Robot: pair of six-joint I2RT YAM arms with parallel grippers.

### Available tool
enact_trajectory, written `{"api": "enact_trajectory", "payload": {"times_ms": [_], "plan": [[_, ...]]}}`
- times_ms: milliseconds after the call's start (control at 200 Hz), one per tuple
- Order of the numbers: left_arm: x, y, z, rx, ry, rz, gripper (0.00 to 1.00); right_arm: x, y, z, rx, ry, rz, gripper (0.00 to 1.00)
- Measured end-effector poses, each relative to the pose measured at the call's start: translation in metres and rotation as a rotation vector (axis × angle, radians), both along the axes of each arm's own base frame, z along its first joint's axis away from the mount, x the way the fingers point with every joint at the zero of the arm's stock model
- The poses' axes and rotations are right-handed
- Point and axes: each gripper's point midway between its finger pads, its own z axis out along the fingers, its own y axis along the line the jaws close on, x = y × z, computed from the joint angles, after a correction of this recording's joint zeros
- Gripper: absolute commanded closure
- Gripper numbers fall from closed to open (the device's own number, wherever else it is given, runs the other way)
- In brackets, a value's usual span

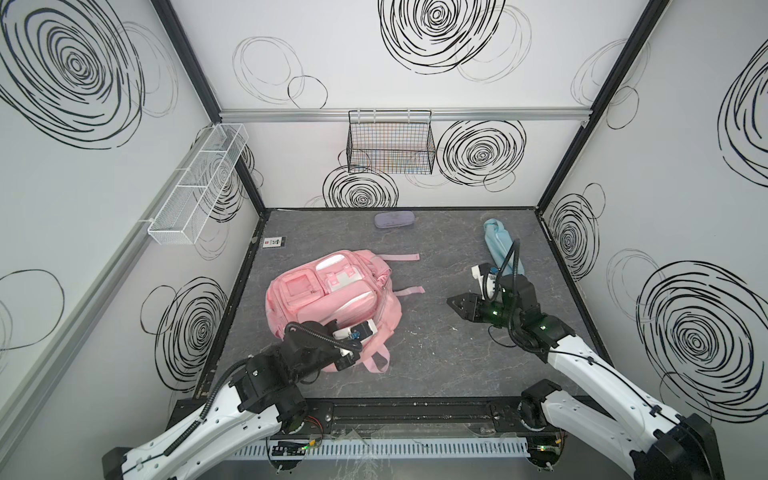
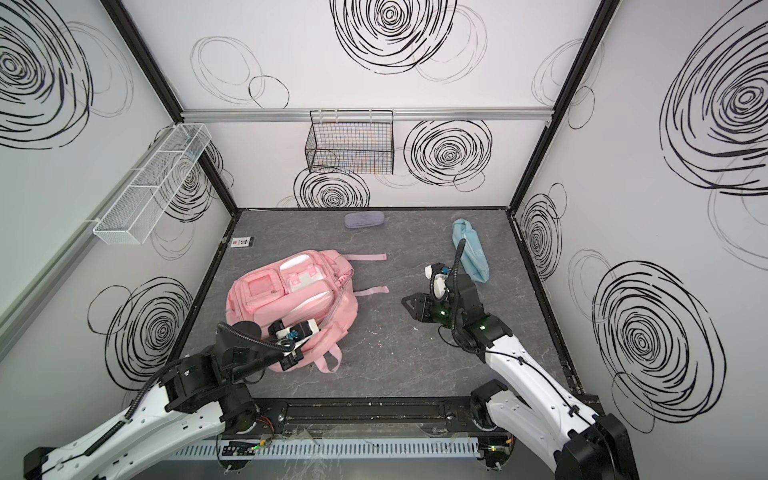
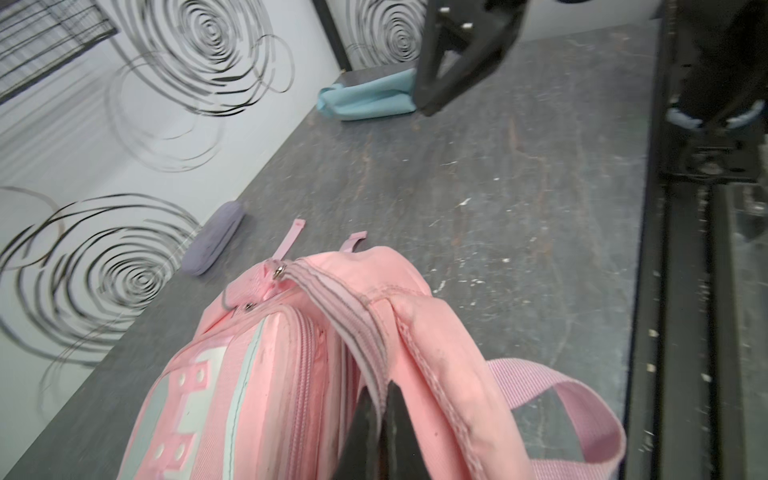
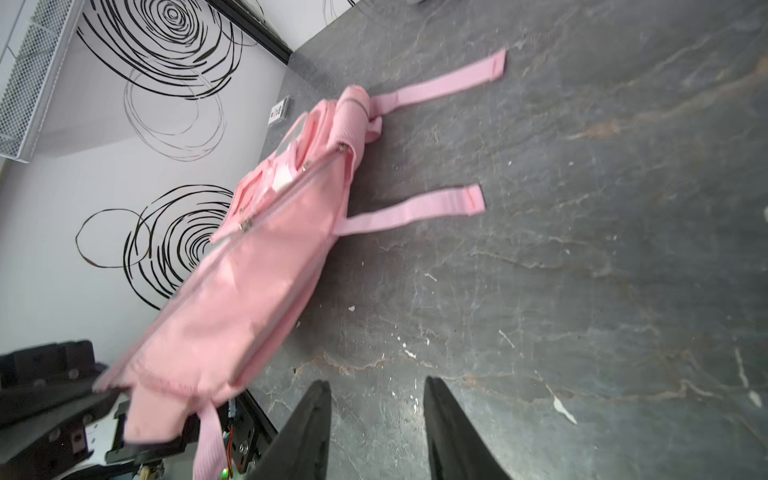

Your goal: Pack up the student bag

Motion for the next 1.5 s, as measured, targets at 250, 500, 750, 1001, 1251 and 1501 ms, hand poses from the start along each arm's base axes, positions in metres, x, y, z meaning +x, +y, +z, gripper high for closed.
{"api": "enact_trajectory", "payload": {"times_ms": [250,500,750,1001,1251,1501], "plan": [[-0.047,-0.08,-0.047,0.182,-0.037,-0.291,1.0,0.023,-0.02,-0.001,-0.041,-0.004,-0.078,0.57],[-0.038,-0.099,-0.042,0.149,-0.09,-0.315,0.0,0.029,-0.028,-0.013,-0.078,0.022,-0.088,0.52],[0.012,-0.04,0.058,-0.251,-0.108,0.005,0.04,0.012,0.018,-0.039,-0.168,0.078,0.084,0.51],[0.094,0.047,0.046,-0.406,0.149,0.649,0.1,0.012,0.081,-0.044,-0.229,0.047,0.229,0.52],[0.135,0.102,-0.053,-0.406,0.516,1.037,0.14,0.053,0.123,-0.062,-0.246,0.085,0.233,0.51],[0.127,0.112,-0.117,-0.464,0.706,1.149,0.13,0.067,0.13,-0.116,-0.263,0.214,0.214,0.5]]}}
